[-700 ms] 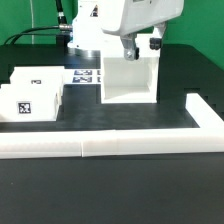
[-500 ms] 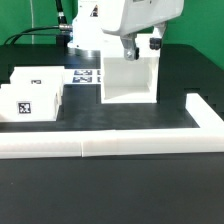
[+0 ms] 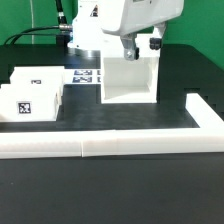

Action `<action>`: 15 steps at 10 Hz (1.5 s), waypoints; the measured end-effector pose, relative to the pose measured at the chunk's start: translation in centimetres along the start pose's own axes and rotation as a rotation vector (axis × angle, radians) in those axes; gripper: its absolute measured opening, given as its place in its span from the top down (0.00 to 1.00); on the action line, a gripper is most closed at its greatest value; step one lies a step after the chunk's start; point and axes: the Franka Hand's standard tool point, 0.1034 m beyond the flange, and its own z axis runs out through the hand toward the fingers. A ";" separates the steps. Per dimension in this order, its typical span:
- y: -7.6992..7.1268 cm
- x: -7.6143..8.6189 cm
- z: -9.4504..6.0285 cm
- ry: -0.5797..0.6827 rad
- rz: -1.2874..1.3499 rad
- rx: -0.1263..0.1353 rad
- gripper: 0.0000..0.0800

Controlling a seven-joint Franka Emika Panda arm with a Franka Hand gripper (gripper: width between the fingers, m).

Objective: Assemble drawer

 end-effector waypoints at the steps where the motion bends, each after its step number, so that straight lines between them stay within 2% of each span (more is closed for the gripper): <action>1: -0.1 -0.1 0.0 -0.001 0.005 0.000 0.19; 2: -1.2 -0.8 -0.4 -0.003 0.110 -0.003 0.19; 3: -3.3 -1.4 -1.1 -0.016 0.224 -0.002 0.19; 4: -4.6 -1.4 -1.6 -0.029 0.287 0.001 0.19; 6: -5.1 -1.4 -2.3 -0.023 0.313 -0.006 0.19; 10: -5.2 -1.4 -2.2 -0.023 0.331 -0.006 0.19; 11: -6.0 -2.0 -2.7 -0.006 0.458 -0.025 0.19; 12: -7.8 -2.7 -3.0 -0.011 0.569 -0.038 0.19; 13: -9.2 -3.0 -3.0 -0.017 0.658 -0.039 0.19; 14: -9.9 -3.2 -3.0 -0.020 0.718 -0.034 0.19; 15: -10.4 -3.8 -2.8 -0.010 0.757 -0.010 0.19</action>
Offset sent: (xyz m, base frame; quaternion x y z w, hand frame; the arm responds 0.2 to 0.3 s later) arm -0.0520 0.0169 0.0215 -0.0178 -0.0689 0.1992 0.9774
